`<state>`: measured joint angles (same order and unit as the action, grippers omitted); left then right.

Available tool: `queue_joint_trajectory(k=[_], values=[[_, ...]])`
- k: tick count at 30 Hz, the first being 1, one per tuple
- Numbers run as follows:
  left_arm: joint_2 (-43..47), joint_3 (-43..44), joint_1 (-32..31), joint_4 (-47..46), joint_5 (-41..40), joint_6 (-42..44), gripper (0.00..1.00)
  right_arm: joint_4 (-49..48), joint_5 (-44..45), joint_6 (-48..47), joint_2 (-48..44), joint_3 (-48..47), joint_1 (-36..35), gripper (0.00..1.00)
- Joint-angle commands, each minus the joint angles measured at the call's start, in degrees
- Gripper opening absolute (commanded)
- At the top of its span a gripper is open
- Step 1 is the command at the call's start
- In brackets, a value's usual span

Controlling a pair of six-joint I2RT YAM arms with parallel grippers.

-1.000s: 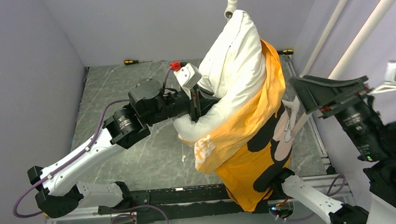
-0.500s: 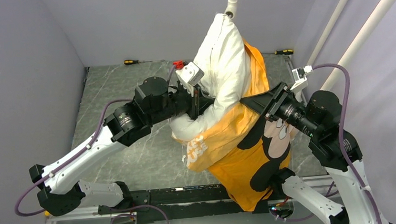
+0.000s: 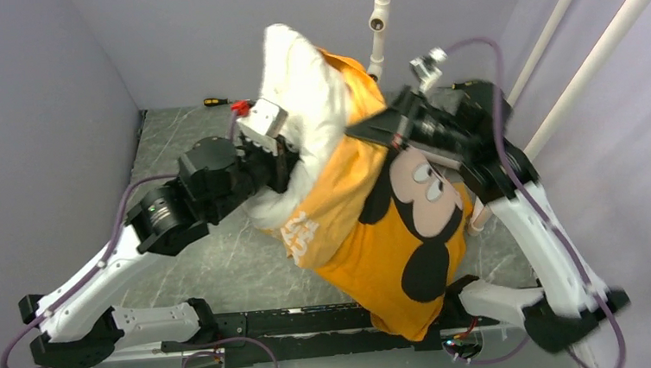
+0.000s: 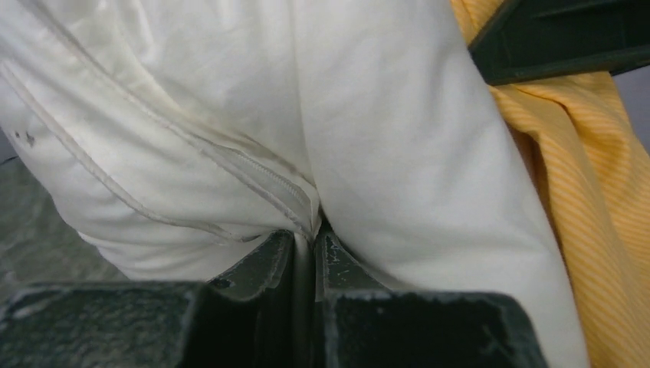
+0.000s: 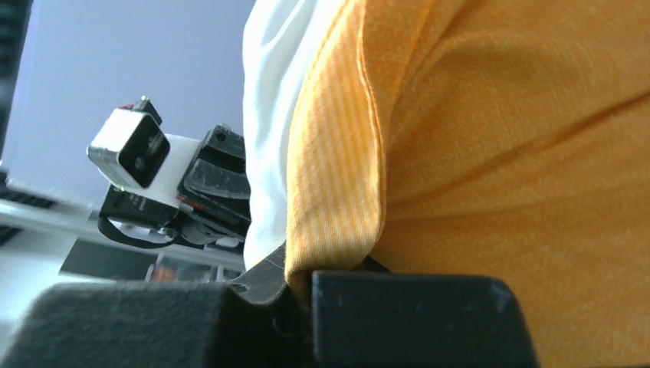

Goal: Put the pillow into the pillowcase
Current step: Stuff the pillow into the pillowcase.

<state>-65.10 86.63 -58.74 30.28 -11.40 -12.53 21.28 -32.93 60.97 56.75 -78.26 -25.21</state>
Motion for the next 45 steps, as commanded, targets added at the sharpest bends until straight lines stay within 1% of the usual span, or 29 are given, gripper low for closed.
queue_joint_trajectory(k=[1, 4, 5, 6, 7, 9, 10, 12, 14, 15, 18, 20, 22, 24, 26, 28, 30, 31, 33, 36, 40, 42, 45], values=[[3.7, 3.2, -1.7, -1.3, -3.7, 0.8, 0.0, -33.9, -13.9, 3.6, 15.0, -20.1, -6.5, 0.0], [7.8, 3.9, -1.6, -3.4, -5.9, 4.3, 0.0, -24.9, -16.1, -4.6, 27.1, -38.6, -14.2, 0.0], [8.6, 5.1, -1.6, -3.4, -6.4, 6.0, 0.0, -23.6, -18.1, -5.1, 31.4, -46.6, -15.6, 0.0], [9.1, 6.8, -1.6, -3.0, -7.3, 7.5, 0.0, -24.2, -19.7, -3.8, 35.1, -50.9, -16.5, 0.0], [9.1, 9.1, -1.6, -2.2, -7.9, 9.1, 0.0, -26.1, -21.0, -1.9, 37.8, -53.4, -16.8, 0.0], [7.8, 15.0, -1.6, 0.2, -7.8, 12.8, 0.0, -32.0, -21.4, 1.8, 40.6, -54.7, -17.1, 0.0], [6.8, 17.9, -1.6, 1.6, -7.4, 15.2, 0.0, -32.8, -20.6, 2.2, 41.4, -55.2, -17.0, 0.0], [3.8, 24.8, -1.6, 4.6, -7.6, 17.9, 0.0, -31.4, -19.9, 0.6, 42.7, -57.4, -16.8, 0.0], [0.6, 30.6, -1.6, 6.4, -8.2, 20.1, 0.0, -31.2, -19.1, 0.1, 42.8, -57.2, -16.6, 0.0], [-1.5, 32.7, -1.6, 6.6, -8.0, 21.7, 0.0, -32.2, -18.8, 0.1, 41.6, -55.2, -16.4, 0.0], [-6.9, 36.5, -1.6, 5.6, -6.3, 24.9, 0.0, -30.0, -16.7, -3.3, 36.8, -47.0, -15.7, 0.0], [-12.1, 40.7, -1.7, 8.0, -4.6, 25.5, 0.0, -25.0, -13.9, -7.2, 32.7, -41.0, -14.6, 0.0], [-16.8, 41.9, -1.6, 10.6, -3.5, 25.6, 0.0, -22.3, -11.4, -9.3, 27.7, -33.3, -13.2, 0.0], [-19.3, 37.8, -1.6, 10.2, -4.0, 24.7, 0.0, -21.5, -9.0, -9.2, 21.9, -22.1, -11.1, 0.0], [-20.0, 31.3, -1.6, 8.7, -3.1, 22.6, 0.0, -20.5, -6.0, -8.6, 15.2, -13.0, -8.2, 0.0], [-19.4, 24.0, -1.6, 6.6, -4.0, 19.4, 0.0, -15.6, -2.1, -7.9, 8.7, -5.7, -5.7, 0.0], [-18.3, 16.6, -1.6, 4.4, -4.1, 16.6, 0.0, -12.7, -0.5, -7.2, 3.8, -1.0, -3.4, 0.0], [-18.1, 14.0, -1.6, 3.8, -4.3, 15.5, 0.0, -12.9, -0.7, -6.8, 1.8, 0.7, -2.8, 0.0], [-18.5, 10.5, -1.7, 4.5, -3.7, 13.0, 0.0, -14.3, -3.1, -4.9, -0.4, 2.2, -1.9, 0.0], [-20.5, 6.9, -1.6, 5.9, -1.9, 9.1, 0.0, -16.8, -6.2, -2.6, -1.6, 1.2, -1.6, 0.0], [-20.5, 0.6, -1.6, 5.1, -4.1, 6.2, 0.0, -19.9, -7.4, -0.8, -3.3, -1.4, -1.2, 0.0], [-20.0, -1.8, -1.7, 5.6, -7.5, 5.5, 0.0, -17.6, -5.8, -2.1, -4.1, -4.0, -1.0, 0.0], [-19.8, 0.6, -1.6, 11.4, -14.9, 4.5, 0.0, -12.8, -2.2, -6.0, -5.3, -8.0, -0.9, 0.0]])
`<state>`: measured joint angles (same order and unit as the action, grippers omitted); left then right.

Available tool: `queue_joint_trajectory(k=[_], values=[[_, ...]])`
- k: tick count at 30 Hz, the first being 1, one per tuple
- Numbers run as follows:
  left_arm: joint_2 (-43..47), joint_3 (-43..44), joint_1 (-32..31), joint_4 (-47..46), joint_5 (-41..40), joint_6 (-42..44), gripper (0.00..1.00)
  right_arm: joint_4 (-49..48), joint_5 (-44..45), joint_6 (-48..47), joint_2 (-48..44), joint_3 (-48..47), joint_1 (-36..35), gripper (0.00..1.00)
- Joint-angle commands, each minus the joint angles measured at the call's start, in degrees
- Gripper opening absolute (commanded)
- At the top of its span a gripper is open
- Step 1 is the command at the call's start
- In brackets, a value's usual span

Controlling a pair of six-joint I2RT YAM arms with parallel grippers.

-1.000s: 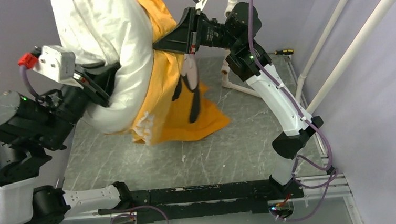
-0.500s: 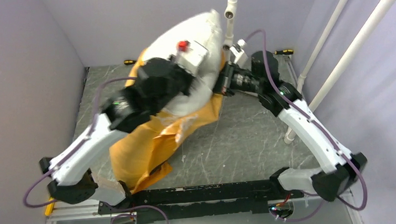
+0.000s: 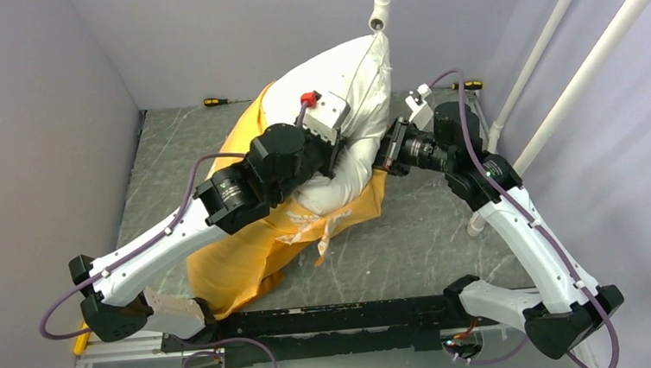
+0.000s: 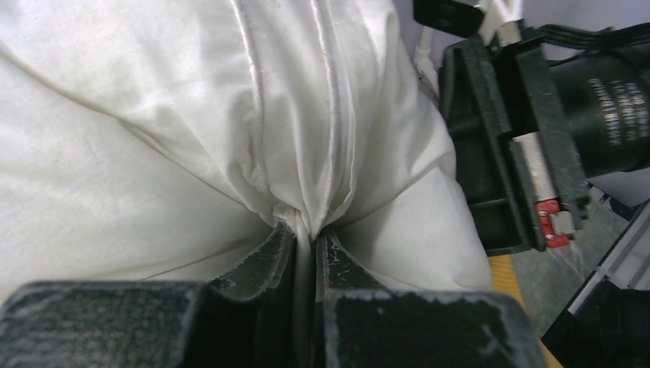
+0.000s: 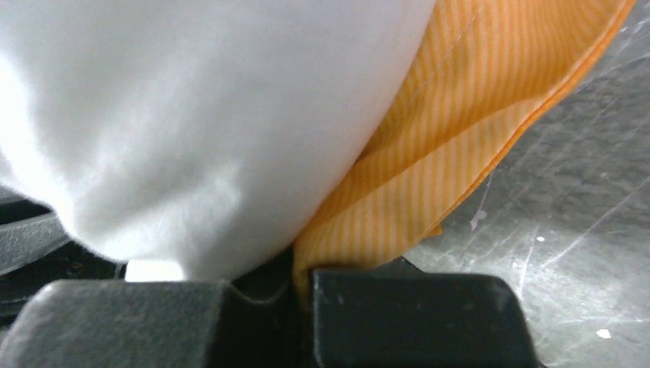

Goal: Put the pillow into the pillowcase
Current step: Stuff the pillow into the pillowcase.

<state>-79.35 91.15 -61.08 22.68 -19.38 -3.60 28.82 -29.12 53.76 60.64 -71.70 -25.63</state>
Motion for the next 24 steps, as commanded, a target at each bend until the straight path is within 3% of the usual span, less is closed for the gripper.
queue_joint_trajectory(k=[1, 4, 5, 6, 7, 9, 10, 12, 15, 19, 24], values=[[-5.1, -2.8, 0.7, 20.9, -9.5, -4.6, 0.0, -20.0, -4.5, 0.1, -9.9, -14.8, -0.5, 0.0], [-3.7, 0.1, 0.9, 24.0, -15.0, -3.9, 0.0, -12.0, 3.8, -3.8, -11.2, -15.9, -0.5, 0.0], [-3.3, 0.8, 1.0, 24.5, -14.9, -3.6, 0.0, -8.6, 6.2, -5.1, -11.1, -16.2, -0.5, 0.05], [-3.1, 1.3, 1.0, 25.1, -14.8, -3.5, 0.0, -5.9, 8.1, -5.9, -11.2, -15.8, -0.5, 0.17], [-3.1, 1.9, 1.0, 26.1, -15.2, -3.6, 0.0, -3.4, 9.7, -6.7, -11.3, -15.2, -0.4, 0.43], [-3.3, 2.3, 1.1, 29.1, -17.9, -4.9, 0.0, 0.7, 10.9, -7.4, -11.4, -13.5, -0.5, 0.75], [-3.2, 2.0, 1.3, 30.0, -19.1, -5.3, 0.0, 3.2, 11.8, -7.6, -11.4, -13.1, -0.5, 0.86], [-2.7, 1.5, 2.3, 31.3, -19.5, -6.9, 0.0, 7.1, 12.9, -7.0, -11.6, -11.5, -0.5, 0.97], [-1.6, 0.0, 3.6, 30.7, -17.8, -7.9, 0.0, 6.3, 10.6, -3.4, -13.0, -5.0, -0.5, 0.99], [-0.9, -0.9, 3.8, 30.5, -17.1, -8.4, 0.0, -1.7, 3.7, 4.1, -16.0, 7.2, -0.5, 0.99], [-0.6, -2.2, 3.9, 29.9, -14.7, -8.2, 0.0, -8.8, 3.0, 7.1, -17.8, 14.7, -0.4, 0.91]])
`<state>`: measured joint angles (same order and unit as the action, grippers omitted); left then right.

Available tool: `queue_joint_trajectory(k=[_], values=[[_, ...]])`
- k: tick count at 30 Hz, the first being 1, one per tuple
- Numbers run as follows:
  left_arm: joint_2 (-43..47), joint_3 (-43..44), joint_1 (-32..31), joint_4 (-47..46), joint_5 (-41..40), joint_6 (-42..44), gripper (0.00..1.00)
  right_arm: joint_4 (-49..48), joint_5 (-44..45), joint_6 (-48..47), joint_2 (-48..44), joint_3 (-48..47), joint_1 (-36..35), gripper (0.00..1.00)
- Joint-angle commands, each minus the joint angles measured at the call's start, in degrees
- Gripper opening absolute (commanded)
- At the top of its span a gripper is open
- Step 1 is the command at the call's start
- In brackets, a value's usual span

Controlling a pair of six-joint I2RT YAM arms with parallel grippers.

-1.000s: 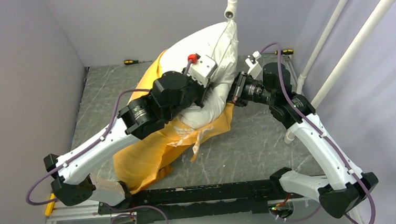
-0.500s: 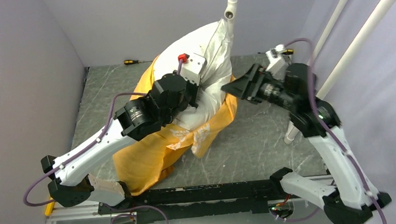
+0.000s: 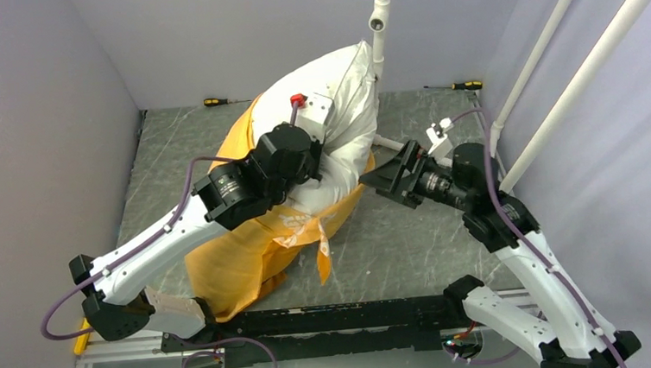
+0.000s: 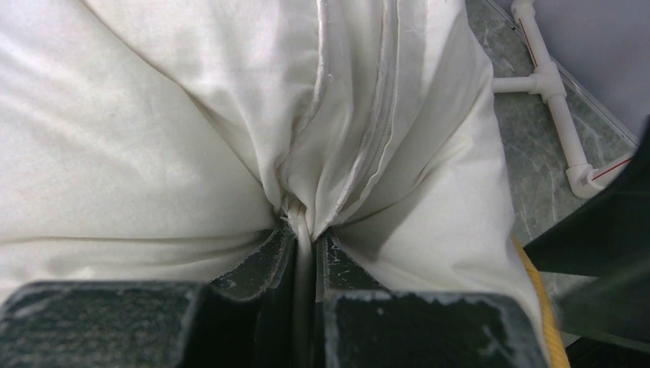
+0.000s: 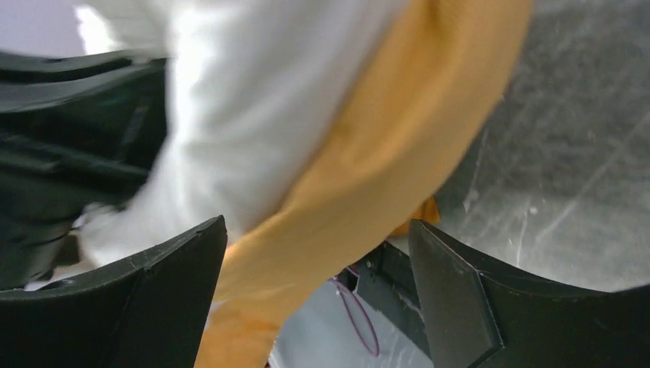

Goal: Put the pillow into the pillowcase
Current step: Stuff the pillow into the pillowcase.

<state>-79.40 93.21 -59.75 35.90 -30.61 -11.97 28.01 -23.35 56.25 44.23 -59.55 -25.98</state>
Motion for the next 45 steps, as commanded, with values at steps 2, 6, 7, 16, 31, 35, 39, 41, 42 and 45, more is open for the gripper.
queue_joint_trajectory(k=[2, 6, 7, 16, 31, 35, 39, 41, 42, 45], values=[[-0.2, -5.0, 2.5, 16.4, -2.7, 0.2, 0.0, -9.9, -4.5, 4.4, -0.1, 2.8, -0.1, 0.78], [0.6, -6.8, 2.5, 16.6, -1.5, -0.2, 0.0, -15.9, -7.5, 6.4, 1.8, 4.0, 0.0, 0.72], [0.8, -7.3, 2.5, 16.6, -1.3, -0.7, 0.0, -16.2, -7.4, 6.8, 2.2, 4.0, 0.0, 0.69], [0.5, -8.1, 2.5, 17.6, -3.0, -1.5, 0.0, -6.2, -6.4, 1.4, 4.0, 0.1, 0.0, 0.0], [3.6, -9.8, 5.3, 21.1, -4.7, -2.4, 0.0, 22.5, 0.4, -16.9, 1.5, -6.4, -0.1, 0.21], [4.1, -10.4, 5.3, 21.2, -3.6, -2.6, 0.0, 18.1, -2.0, -18.3, 1.2, -7.8, -0.1, 0.5], [4.5, -11.0, 5.3, 21.5, -3.1, -2.7, 0.0, 9.2, -8.0, -18.7, 2.0, -7.4, -0.1, 0.52], [4.6, -11.1, 5.3, 22.1, -3.6, -2.8, 0.0, 4.8, -9.3, -18.0, 2.6, -6.9, -0.1, 0.52], [4.7, -11.2, 5.4, 22.4, -3.8, -3.0, 0.0, 3.4, -9.2, -17.4, 3.0, -6.5, -0.1, 0.52], [5.6, -11.3, 5.5, 22.4, -3.7, -3.0, 0.0, -0.3, -9.9, -16.4, 4.0, -4.5, -0.2, 0.56]])
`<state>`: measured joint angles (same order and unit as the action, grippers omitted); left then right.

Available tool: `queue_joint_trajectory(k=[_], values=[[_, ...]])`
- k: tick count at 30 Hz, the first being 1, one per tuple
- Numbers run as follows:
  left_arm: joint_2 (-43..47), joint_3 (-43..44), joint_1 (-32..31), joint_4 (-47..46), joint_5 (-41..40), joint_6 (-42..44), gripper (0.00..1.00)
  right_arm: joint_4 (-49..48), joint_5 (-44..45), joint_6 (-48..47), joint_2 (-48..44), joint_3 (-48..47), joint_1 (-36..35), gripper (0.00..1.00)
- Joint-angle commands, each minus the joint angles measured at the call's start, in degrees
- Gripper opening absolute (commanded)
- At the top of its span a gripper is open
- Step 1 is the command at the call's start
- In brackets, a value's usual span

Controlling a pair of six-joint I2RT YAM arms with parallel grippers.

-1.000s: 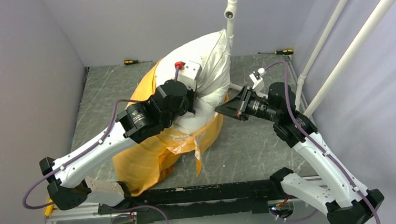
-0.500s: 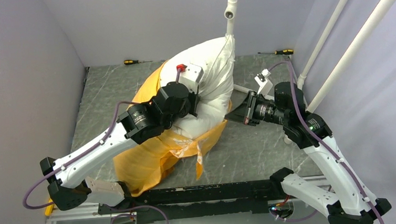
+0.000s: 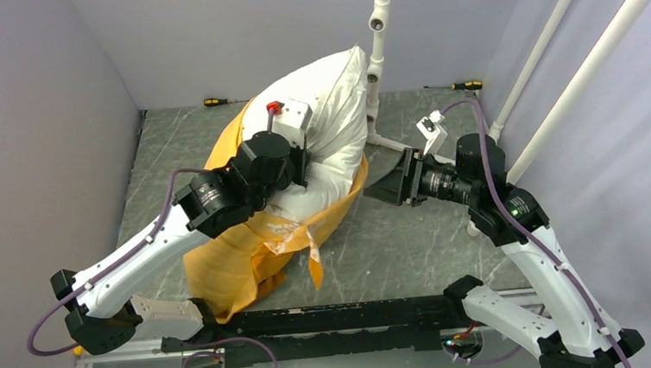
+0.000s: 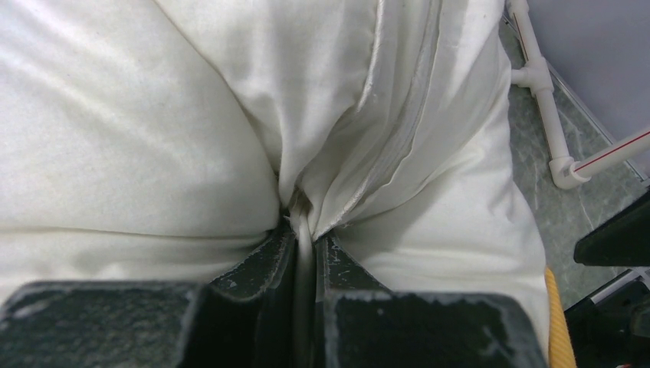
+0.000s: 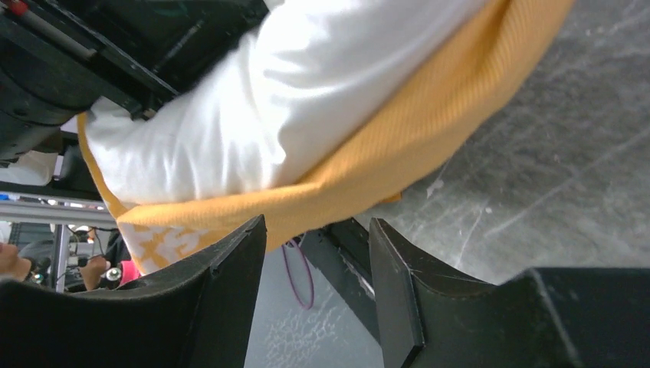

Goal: Put the pillow into the pillowcase
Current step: Stuff the pillow into the pillowcase.

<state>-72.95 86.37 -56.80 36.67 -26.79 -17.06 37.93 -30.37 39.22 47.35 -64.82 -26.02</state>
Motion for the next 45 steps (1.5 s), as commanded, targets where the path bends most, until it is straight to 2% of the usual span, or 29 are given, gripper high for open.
queue_joint_trajectory(k=[1, 5, 9, 12, 13, 14, 15, 18, 23, 30, 33, 40, 45], values=[[-0.6, -4.5, 2.6, 21.7, -7.3, 2.2, 0.0, -11.6, -2.9, 1.2, 1.0, 1.8, -0.2, 0.59], [0.2, -4.4, 2.6, 22.4, -7.5, 1.7, 0.0, -15.5, -2.7, 2.3, 2.0, 4.0, -0.9, 0.61], [0.8, -4.7, 2.7, 22.6, -7.3, 1.2, 0.0, -16.9, -0.6, 2.9, 4.9, 4.6, -3.4, 0.55], [1.0, -5.3, 2.7, 22.4, -7.1, 1.0, 0.0, -19.2, 0.6, 4.9, 6.4, 6.1, -5.2, 0.29], [1.0, -5.3, 2.7, 22.5, -7.2, 0.9, 0.0, -18.8, 1.4, 5.4, 6.5, 6.3, -5.6, 0.16], [0.8, -5.3, 2.7, 22.6, -7.3, 0.8, 0.0, -16.9, 2.9, 5.5, 6.4, 5.9, -6.0, 0.05], [0.7, -5.4, 2.8, 22.7, -7.5, 0.8, 0.0, -14.1, 4.5, 5.4, 6.3, 5.3, -6.3, 0.0], [0.0, -5.1, 3.1, 23.2, -8.4, 0.7, 0.0, -4.4, 7.5, 4.8, 5.7, 3.5, -6.6, 0.0], [-1.8, -4.2, 3.6, 25.3, -10.1, 0.2, 0.0, 4.8, 7.7, 5.6, 1.8, 4.0, -6.6, 0.0], [-3.3, -4.6, 3.7, 25.7, -9.8, -0.1, 0.0, 9.5, 8.6, 4.8, -1.4, 3.2, -6.6, 0.0], [-3.9, -5.1, 3.7, 26.4, -10.0, -0.4, 0.0, 8.5, 8.8, 4.2, -3.3, 1.8, -6.6, 0.0], [-3.9, -6.6, 3.7, 26.3, -8.6, -0.5, 0.0, -6.2, 7.4, 6.5, -9.5, -0.9, -6.5, 0.0], [0.3, -8.0, 3.6, 22.0, -0.8, 2.3, 0.0, -11.1, 9.1, 6.2, -9.3, -3.8, -6.6, 0.0]])
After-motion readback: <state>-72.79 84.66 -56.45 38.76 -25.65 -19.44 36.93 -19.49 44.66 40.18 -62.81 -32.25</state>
